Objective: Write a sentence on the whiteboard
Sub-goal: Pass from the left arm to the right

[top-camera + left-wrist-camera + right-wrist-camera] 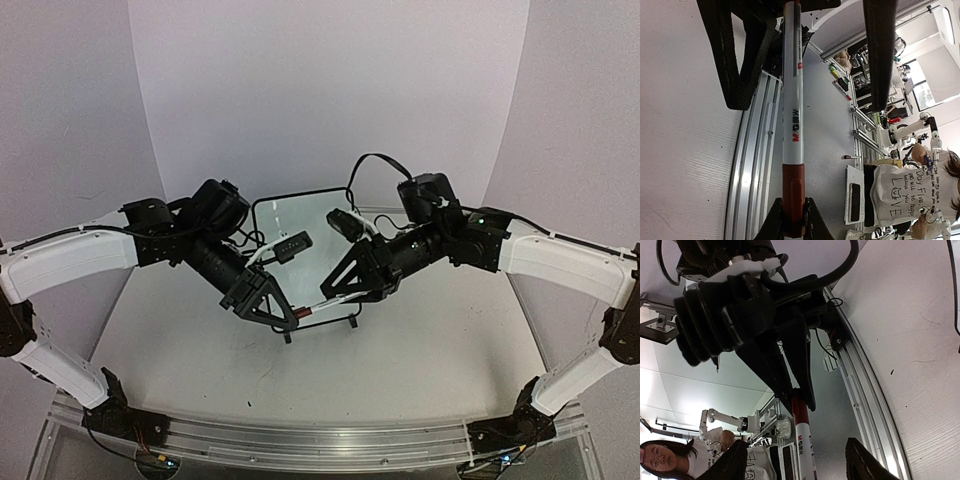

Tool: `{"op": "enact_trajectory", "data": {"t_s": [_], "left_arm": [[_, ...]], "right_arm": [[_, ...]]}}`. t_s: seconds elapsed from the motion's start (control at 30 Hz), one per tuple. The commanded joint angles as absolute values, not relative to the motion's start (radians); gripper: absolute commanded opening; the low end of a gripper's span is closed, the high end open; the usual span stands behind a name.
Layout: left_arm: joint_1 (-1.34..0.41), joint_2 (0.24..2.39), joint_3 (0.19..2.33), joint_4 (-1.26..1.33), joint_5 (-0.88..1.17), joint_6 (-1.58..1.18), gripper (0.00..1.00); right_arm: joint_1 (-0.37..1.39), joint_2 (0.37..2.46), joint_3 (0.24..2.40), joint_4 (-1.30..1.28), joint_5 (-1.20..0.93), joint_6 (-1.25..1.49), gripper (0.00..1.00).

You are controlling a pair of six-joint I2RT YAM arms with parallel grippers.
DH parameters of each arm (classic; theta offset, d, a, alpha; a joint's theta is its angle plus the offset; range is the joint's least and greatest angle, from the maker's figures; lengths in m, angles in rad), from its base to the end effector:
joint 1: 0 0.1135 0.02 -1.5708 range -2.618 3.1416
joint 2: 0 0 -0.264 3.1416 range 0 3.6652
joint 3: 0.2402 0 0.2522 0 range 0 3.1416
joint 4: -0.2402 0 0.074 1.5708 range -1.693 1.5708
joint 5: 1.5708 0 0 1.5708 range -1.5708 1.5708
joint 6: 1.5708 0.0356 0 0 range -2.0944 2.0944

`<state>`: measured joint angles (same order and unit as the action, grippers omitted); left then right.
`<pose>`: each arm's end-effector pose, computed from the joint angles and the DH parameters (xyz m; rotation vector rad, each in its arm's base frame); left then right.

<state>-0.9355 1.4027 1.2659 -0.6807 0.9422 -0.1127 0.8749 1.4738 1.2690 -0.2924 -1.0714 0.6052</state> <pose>0.1499 -0.2518 0.3306 1.4552 2.0811 -1.5905 0.1853 0.2706 0.3418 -1.1044 2.1508 1.9141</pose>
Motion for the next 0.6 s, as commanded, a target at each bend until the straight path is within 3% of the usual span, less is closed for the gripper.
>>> {"op": "enact_trajectory", "data": {"t_s": [0.0, 0.57], "left_arm": [[-0.921, 1.37, 1.253, -0.624, 0.949, -0.118, 0.0], [-0.907, 1.378, 1.242, -0.623, 0.938, -0.12, 0.0]], "right_arm": [[0.893, 1.458, 1.283, -0.261, -1.074, 0.594, 0.63], [0.897, 1.459, 1.293, -0.259, -1.074, 0.593, 0.61]]}}
